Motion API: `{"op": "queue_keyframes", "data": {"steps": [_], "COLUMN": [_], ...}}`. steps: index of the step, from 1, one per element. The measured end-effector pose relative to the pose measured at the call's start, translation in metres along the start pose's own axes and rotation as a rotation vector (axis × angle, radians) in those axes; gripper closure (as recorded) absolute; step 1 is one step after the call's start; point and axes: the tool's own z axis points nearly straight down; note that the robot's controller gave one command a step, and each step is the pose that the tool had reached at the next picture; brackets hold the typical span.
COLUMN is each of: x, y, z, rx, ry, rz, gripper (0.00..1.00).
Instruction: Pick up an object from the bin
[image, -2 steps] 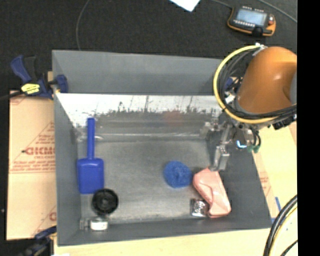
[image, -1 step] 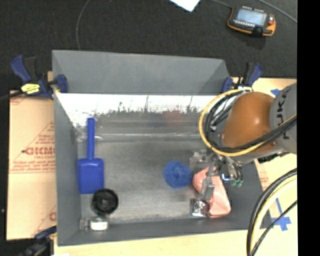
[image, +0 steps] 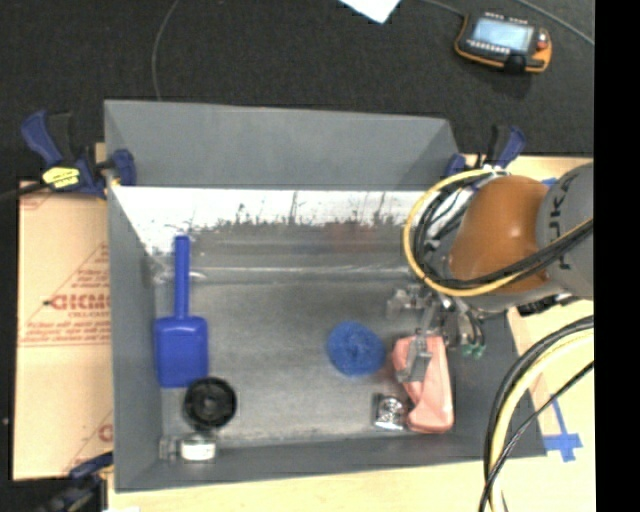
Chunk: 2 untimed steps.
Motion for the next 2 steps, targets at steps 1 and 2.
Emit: {"op": "queue_keyframes", "data": {"steps": [1, 2], "x": [0.031, 0.049], "y": [0.028, 0.022], "z": [-0.109, 0.004], "rx": [-0.001, -0.001], "ry": [0.007, 0.003], "rz": [-0.074, -0.043], "gripper": [0.0, 0.0]}}
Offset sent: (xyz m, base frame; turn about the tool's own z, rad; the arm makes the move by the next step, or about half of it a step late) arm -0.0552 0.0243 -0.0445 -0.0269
